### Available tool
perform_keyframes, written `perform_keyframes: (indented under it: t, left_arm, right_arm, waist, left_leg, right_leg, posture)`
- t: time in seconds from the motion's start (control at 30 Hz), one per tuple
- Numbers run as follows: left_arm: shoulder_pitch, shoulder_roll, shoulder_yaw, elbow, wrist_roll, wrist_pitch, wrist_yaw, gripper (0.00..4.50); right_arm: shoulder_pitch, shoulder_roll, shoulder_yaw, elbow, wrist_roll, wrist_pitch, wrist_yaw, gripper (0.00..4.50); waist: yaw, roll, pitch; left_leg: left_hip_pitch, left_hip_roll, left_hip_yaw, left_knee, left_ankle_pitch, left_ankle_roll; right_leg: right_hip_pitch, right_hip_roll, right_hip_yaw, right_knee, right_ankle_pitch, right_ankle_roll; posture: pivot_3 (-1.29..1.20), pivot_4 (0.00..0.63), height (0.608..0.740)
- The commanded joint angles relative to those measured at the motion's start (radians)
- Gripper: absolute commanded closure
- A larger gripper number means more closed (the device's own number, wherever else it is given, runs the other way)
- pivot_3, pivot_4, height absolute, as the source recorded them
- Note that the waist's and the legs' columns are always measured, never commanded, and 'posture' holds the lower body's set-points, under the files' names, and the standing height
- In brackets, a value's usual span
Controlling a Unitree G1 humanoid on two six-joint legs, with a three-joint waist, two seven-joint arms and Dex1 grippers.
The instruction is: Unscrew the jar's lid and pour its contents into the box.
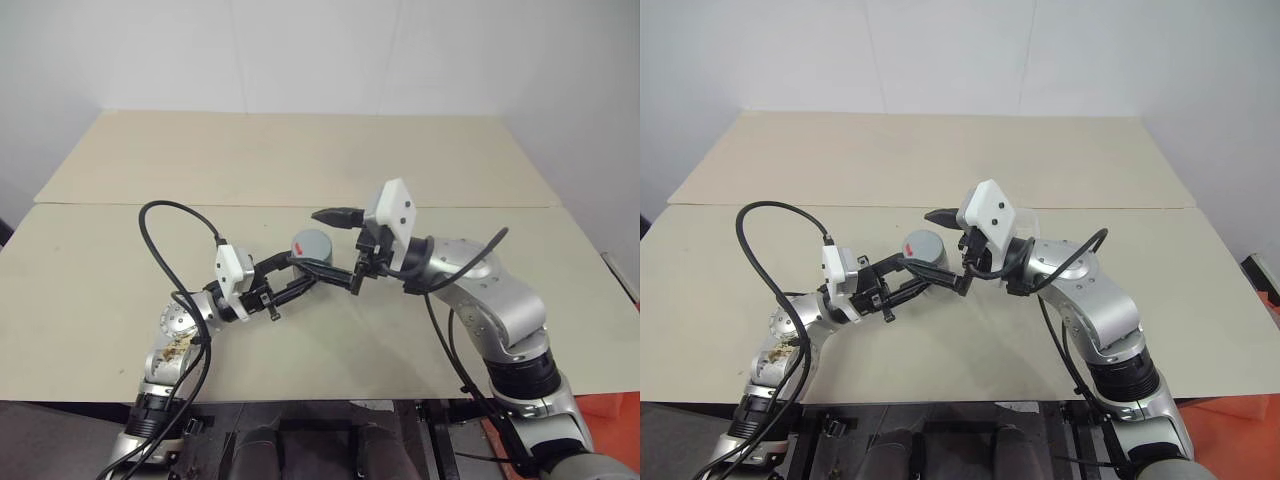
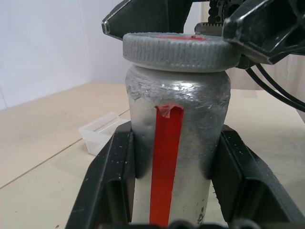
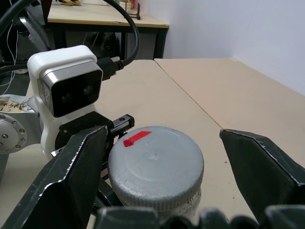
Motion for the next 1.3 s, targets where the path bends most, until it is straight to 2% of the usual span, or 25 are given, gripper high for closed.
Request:
perform_keyframes:
  t: [0.03,0.2,0.37,0.4,0.8,1.0,1.3]
  left_arm:
    - [-0.016,-0.003,-0.002,-0.023,0.003,-0.030,0.001,2.65]
    - [-0.014,-0.001,0.001,-0.024,0.003,-0.031,0.002,2.65]
    - [-0.016,-0.003,0.001,-0.026,0.003,-0.028,0.005,2.65]
    - [-0.015,-0.003,0.001,-0.026,0.003,-0.028,0.005,2.65]
    - [-0.008,-0.002,0.000,-0.023,0.006,-0.033,0.001,2.65]
    - [-0.002,0.022,-0.005,-0.038,-0.005,-0.031,-0.043,2.65]
    - [-0.001,0.051,-0.012,-0.052,-0.028,-0.015,-0.089,2.65]
  right_arm:
    - [-0.015,0.004,-0.008,-0.018,0.014,0.000,0.007,0.08]
    - [-0.014,0.007,-0.008,-0.013,0.019,0.002,0.015,0.08]
    - [-0.009,0.005,-0.002,-0.010,0.014,-0.002,0.025,1.65]
    - [-0.008,0.004,0.001,-0.009,0.010,-0.005,0.025,1.80]
    - [-0.019,0.004,-0.009,-0.014,0.014,-0.015,0.043,1.80]
    - [-0.040,-0.034,-0.041,-0.021,0.083,-0.018,0.146,1.80]
    - [-0.084,-0.076,-0.045,0.057,0.083,-0.052,0.250,1.80]
  waist:
    - [0.000,0.000,0.000]
    - [0.000,0.000,0.000]
    - [0.000,0.000,0.000]
    - [0.000,0.000,0.000]
    - [0.000,0.000,0.000]
    - [0.000,0.000,0.000]
    - [0.000,0.000,0.000]
  left_leg:
    - [0.000,0.000,0.000,0.000,0.000,0.000]
    - [0.000,0.000,0.000,0.000,0.000,0.000]
    - [0.000,0.000,0.000,0.000,0.000,0.000]
    - [0.000,0.000,0.000,0.000,0.000,0.000]
    - [0.000,0.000,0.000,0.000,0.000,0.000]
    - [0.000,0.000,0.000,0.000,0.000,0.000]
    - [0.000,0.000,0.000,0.000,0.000,0.000]
  right_leg:
    - [0.000,0.000,0.000,0.000,0.000,0.000]
    - [0.000,0.000,0.000,0.000,0.000,0.000]
    - [0.000,0.000,0.000,0.000,0.000,0.000]
    - [0.000,0.000,0.000,0.000,0.000,0.000]
    - [0.000,0.000,0.000,0.000,0.000,0.000]
    - [0.000,0.000,0.000,0.000,0.000,0.000]
    - [0.000,0.000,0.000,0.000,0.000,0.000]
  posture:
    - [0.00,0.150,0.740]
    - [0.00,0.150,0.740]
    - [0.00,0.150,0.740]
    - [0.00,0.150,0.740]
    - [0.00,0.150,0.740]
    - [0.00,0.150,0.740]
    - [0.00,0.150,0.740]
